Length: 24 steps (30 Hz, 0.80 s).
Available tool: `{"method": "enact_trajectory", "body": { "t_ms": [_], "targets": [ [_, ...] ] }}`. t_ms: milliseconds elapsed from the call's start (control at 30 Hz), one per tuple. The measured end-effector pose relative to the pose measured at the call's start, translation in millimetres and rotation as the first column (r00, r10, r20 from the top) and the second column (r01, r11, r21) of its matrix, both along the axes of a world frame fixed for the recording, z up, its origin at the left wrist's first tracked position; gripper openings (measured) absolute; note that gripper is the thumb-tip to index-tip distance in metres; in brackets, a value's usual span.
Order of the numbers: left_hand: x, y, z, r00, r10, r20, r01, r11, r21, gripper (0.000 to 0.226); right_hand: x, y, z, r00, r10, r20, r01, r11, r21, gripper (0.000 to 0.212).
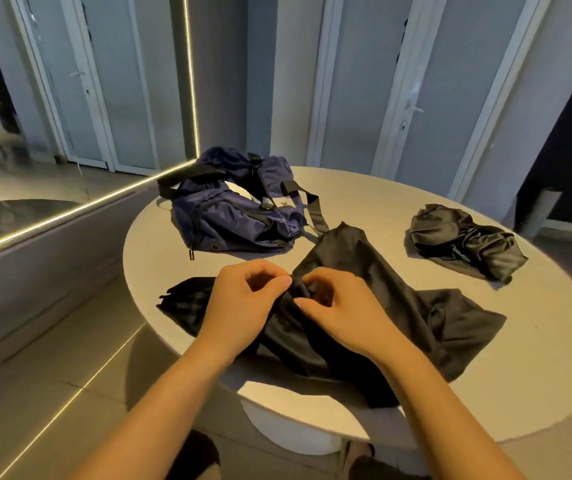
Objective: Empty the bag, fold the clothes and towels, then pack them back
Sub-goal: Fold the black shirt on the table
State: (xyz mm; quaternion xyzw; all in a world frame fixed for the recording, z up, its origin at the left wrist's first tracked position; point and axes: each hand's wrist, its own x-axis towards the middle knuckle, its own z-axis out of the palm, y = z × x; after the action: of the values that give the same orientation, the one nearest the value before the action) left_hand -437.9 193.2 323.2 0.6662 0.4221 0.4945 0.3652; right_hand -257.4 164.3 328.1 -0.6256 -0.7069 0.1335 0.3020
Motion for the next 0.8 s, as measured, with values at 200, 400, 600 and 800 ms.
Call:
{"method": "enact_trajectory", "body": {
  "t_ms": [200, 400, 600, 800],
  "targets": [
    [-29, 8, -10, 0.988, 0.151, -0.045, -0.147, 0.986, 0.081, 0.011, 16, 2, 7, 0.966, -0.02, -0.259, 0.035, 0.998, 0.057, 0.014],
    [-46, 8, -41, 0.957, 0.243, -0.161, -0.219, 0.964, 0.154, 0.012, 54, -14, -5, 0.762, -0.134, -0.634, 0.192, 0.981, 0.024, 0.019],
    [-46, -1, -60, 0.945, 0.275, -0.179, -0.223, 0.938, 0.264, 0.01, 84, -15, -35, 0.703, -0.426, -0.57, 0.444, 0.889, -0.116, 0.021],
    [-30, -3, -62, 0.976, 0.199, -0.083, -0.189, 0.975, 0.118, 0.01, 30, -16, -4, 0.961, -0.26, -0.097, 0.277, 0.907, 0.316, 0.018]
  ]
}}
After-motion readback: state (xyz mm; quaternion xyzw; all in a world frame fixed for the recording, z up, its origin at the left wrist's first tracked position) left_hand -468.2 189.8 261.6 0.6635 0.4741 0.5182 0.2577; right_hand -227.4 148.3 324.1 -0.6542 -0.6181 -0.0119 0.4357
